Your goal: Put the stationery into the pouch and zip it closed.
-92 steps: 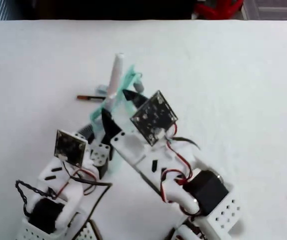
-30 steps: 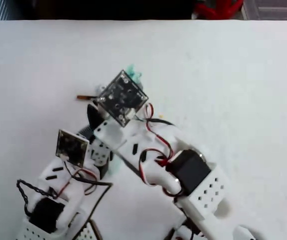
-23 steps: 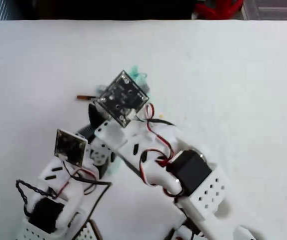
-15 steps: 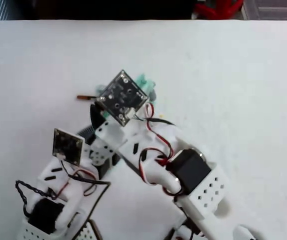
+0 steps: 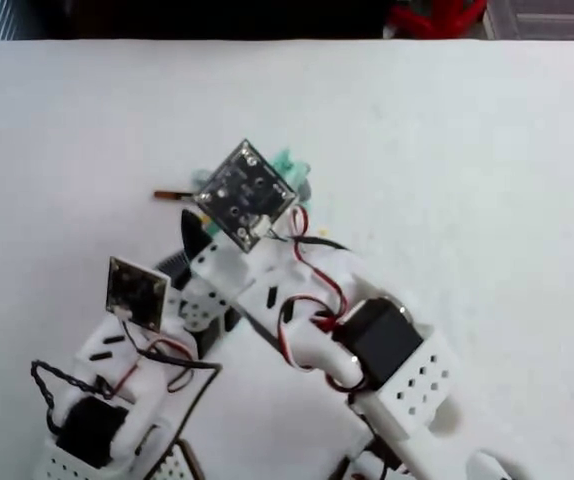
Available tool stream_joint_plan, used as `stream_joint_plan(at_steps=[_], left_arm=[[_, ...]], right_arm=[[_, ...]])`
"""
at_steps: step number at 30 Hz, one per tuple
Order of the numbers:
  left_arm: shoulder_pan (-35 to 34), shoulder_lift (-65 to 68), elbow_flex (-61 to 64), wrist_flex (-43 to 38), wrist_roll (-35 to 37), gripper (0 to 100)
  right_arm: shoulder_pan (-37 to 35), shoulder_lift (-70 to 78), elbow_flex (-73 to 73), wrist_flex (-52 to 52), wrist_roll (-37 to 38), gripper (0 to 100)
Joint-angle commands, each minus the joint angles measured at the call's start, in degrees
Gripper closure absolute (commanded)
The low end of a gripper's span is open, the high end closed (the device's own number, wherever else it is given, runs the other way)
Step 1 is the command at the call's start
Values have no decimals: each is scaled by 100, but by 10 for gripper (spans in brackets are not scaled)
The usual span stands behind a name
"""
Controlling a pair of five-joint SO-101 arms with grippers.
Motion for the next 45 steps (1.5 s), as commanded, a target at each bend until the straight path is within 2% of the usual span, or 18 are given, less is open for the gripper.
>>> stream_joint_plan(at_steps=[1, 7, 12, 19, 26, 29, 31, 35, 39, 42, 45], left_arm=[[4, -57, -26, -9, -70, 771], [-4, -57, 35, -211, -97, 915], [4, -57, 308, -607, -264, 922], [-40, -57, -53, -501, -264, 924], [-48, -57, -712, -167, -299, 926], [-48, -57, -791, -167, -308, 982], [-13, -57, -721, -158, -396, 974], [-75, -57, -879, -167, -466, 976], [-532, -57, -1451, 114, -501, 976], [-848, -57, -1749, 387, -1029, 976], [-1218, -57, -1855, 642, -1486, 976]], right_arm=[[189, -356, -70, 40, 53, 813], [435, -716, -62, 48, 88, 855], [470, -787, -44, 75, 88, 854], [1490, -1165, -396, 233, 79, 854], [2651, -901, -26, 752, 97, 857], [3046, -822, 185, 752, 114, 857], [3204, -822, 343, 752, 185, 857], [3275, -804, 668, 734, 677, 858], [3108, -787, 1178, 426, 870, 858], [2879, -787, 1495, 242, 1169, 858], [2352, -743, 1679, 198, 1600, 858]])
